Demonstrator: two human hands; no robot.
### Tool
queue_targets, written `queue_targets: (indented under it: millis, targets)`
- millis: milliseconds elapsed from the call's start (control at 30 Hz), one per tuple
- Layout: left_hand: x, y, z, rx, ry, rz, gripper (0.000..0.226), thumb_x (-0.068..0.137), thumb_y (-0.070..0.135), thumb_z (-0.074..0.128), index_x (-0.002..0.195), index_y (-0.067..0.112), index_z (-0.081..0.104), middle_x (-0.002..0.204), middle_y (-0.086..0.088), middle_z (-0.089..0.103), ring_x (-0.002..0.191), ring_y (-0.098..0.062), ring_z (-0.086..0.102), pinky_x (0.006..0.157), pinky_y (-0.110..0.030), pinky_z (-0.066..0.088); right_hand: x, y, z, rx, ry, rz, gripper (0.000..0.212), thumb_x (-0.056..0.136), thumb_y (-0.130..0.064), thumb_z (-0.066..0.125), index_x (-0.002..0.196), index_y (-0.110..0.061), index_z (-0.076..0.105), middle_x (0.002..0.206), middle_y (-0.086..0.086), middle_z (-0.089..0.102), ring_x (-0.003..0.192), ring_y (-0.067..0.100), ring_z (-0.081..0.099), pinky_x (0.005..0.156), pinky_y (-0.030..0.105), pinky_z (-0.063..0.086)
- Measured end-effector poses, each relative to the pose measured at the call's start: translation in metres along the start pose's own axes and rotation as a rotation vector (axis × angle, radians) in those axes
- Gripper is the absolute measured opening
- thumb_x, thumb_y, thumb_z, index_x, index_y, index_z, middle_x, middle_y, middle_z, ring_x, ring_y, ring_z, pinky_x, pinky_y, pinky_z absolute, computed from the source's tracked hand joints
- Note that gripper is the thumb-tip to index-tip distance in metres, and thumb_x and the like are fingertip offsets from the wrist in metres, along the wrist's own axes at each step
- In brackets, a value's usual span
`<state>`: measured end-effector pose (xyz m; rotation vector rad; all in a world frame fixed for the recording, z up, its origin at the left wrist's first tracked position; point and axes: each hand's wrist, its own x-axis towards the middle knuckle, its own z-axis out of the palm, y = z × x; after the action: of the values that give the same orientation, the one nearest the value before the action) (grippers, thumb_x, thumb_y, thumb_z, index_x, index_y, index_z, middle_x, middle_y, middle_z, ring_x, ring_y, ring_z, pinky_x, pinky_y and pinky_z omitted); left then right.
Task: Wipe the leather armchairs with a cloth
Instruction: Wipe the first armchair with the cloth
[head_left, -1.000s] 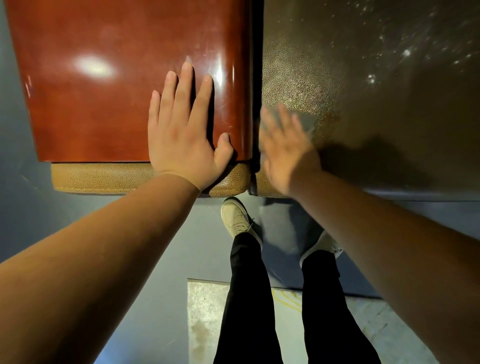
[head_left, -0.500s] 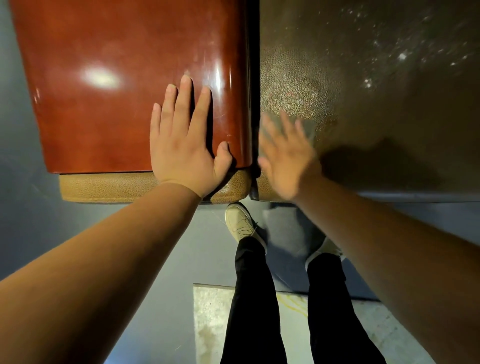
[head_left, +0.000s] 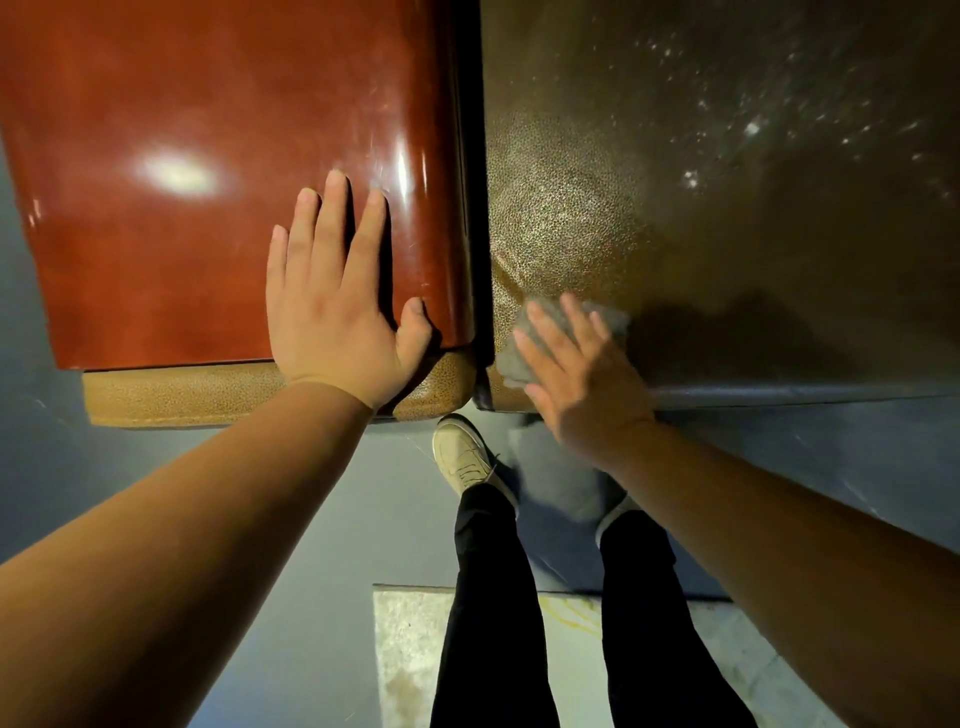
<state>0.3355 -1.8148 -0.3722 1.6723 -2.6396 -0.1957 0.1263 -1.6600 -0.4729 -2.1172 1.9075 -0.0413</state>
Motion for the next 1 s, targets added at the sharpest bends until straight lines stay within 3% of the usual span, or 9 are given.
queue_targets:
  millis: [133, 333, 500, 600, 667, 767, 867, 933, 1000]
  targets:
    - [-0.002, -0.002, 0.004, 0.000, 0.021, 0.025, 0.087, 0.084, 0.044, 0.055, 0.163, 0.014, 0.033, 0.173, -0.016, 0.023, 0.159, -0.041, 0.020, 0.127, -0.058, 0.018, 0.002, 0.049, -0.009, -0.098, -0.060, -0.163, 0.071, 0.094, -0.040, 0.064, 0.157, -0.017, 0.040, 0.168, 0.008, 0.030, 0.154, 0.041, 0.025, 0.125, 0.054, 0.018]
    - [-0.001, -0.001, 0.002, -0.003, 0.032, 0.028, 0.085, 0.086, 0.042, 0.055, 0.163, 0.013, 0.033, 0.173, -0.017, 0.022, 0.159, -0.041, 0.020, 0.127, -0.057, 0.017, 0.034, 0.076, -0.039, -0.125, 0.042, 0.461, 0.066, 0.107, -0.037, 0.035, 0.162, -0.003, 0.022, 0.170, 0.023, 0.014, 0.157, 0.045, 0.007, 0.128, 0.054, 0.004]
    - [-0.002, 0.000, 0.002, -0.011, 0.068, 0.033, 0.083, 0.087, 0.041, 0.056, 0.162, 0.014, 0.033, 0.172, -0.016, 0.025, 0.158, -0.042, 0.023, 0.128, -0.056, 0.018, -0.025, 0.016, -0.013, -0.134, -0.166, 0.102, 0.076, 0.107, -0.053, 0.025, 0.164, -0.004, 0.009, 0.172, 0.021, -0.005, 0.159, 0.038, -0.005, 0.129, 0.051, -0.001]
    - [-0.001, 0.005, 0.002, -0.035, 0.049, 0.026, 0.081, 0.089, 0.042, 0.054, 0.162, 0.015, 0.031, 0.172, -0.015, 0.023, 0.158, -0.040, 0.021, 0.128, -0.053, 0.015, -0.046, 0.059, -0.018, -0.196, -0.216, -0.093, 0.070, 0.109, -0.050, 0.010, 0.164, -0.008, -0.001, 0.172, 0.015, -0.014, 0.159, 0.035, -0.012, 0.127, 0.048, -0.013]
    - [0.000, 0.007, 0.001, -0.056, 0.031, 0.006, 0.078, 0.091, 0.042, 0.050, 0.162, 0.015, 0.030, 0.173, -0.015, 0.022, 0.159, -0.038, 0.018, 0.129, -0.054, 0.013, -0.047, 0.106, -0.031, -0.248, -0.179, -0.008, 0.066, 0.109, -0.044, 0.006, 0.164, -0.008, 0.001, 0.172, 0.015, -0.012, 0.159, 0.035, -0.010, 0.127, 0.049, -0.010]
    - [0.002, 0.021, -0.003, -0.068, 0.039, -0.028, 0.074, 0.092, 0.041, 0.049, 0.157, 0.010, 0.037, 0.168, -0.019, 0.030, 0.156, -0.040, 0.024, 0.127, -0.062, 0.018, -0.051, 0.169, -0.052, -0.246, -0.123, 0.369, 0.064, 0.109, -0.039, 0.020, 0.162, -0.006, 0.008, 0.173, 0.018, 0.001, 0.159, 0.038, 0.001, 0.129, 0.053, 0.005]
    - [0.004, 0.080, 0.016, -0.044, 0.062, 0.185, 0.065, 0.089, 0.038, 0.058, 0.147, 0.010, 0.051, 0.155, -0.018, 0.045, 0.147, -0.040, 0.038, 0.124, -0.062, 0.024, -0.050, 0.174, -0.062, -0.040, -0.020, 0.652, 0.071, 0.103, -0.043, 0.019, 0.163, -0.006, 0.013, 0.172, 0.018, 0.006, 0.158, 0.041, 0.006, 0.126, 0.053, 0.008]
    - [0.006, 0.134, 0.043, -0.093, -0.001, 0.200, 0.065, 0.091, 0.037, 0.059, 0.151, 0.013, 0.048, 0.161, -0.015, 0.042, 0.152, -0.037, 0.033, 0.129, -0.056, 0.018, -0.042, 0.145, -0.056, 0.086, 0.042, 0.678, 0.072, 0.104, -0.050, 0.022, 0.164, -0.013, 0.012, 0.173, 0.013, 0.005, 0.159, 0.040, 0.003, 0.127, 0.055, 0.004]
    - [0.008, 0.172, 0.076, -0.155, -0.068, 0.051, 0.068, 0.097, 0.035, 0.057, 0.159, 0.012, 0.039, 0.170, -0.014, 0.031, 0.159, -0.034, 0.023, 0.132, -0.052, 0.012, -0.043, 0.105, -0.037, 0.110, 0.014, 0.473, 0.070, 0.105, -0.056, 0.024, 0.166, -0.023, 0.011, 0.174, 0.007, 0.003, 0.160, 0.037, -0.003, 0.128, 0.058, 0.007]
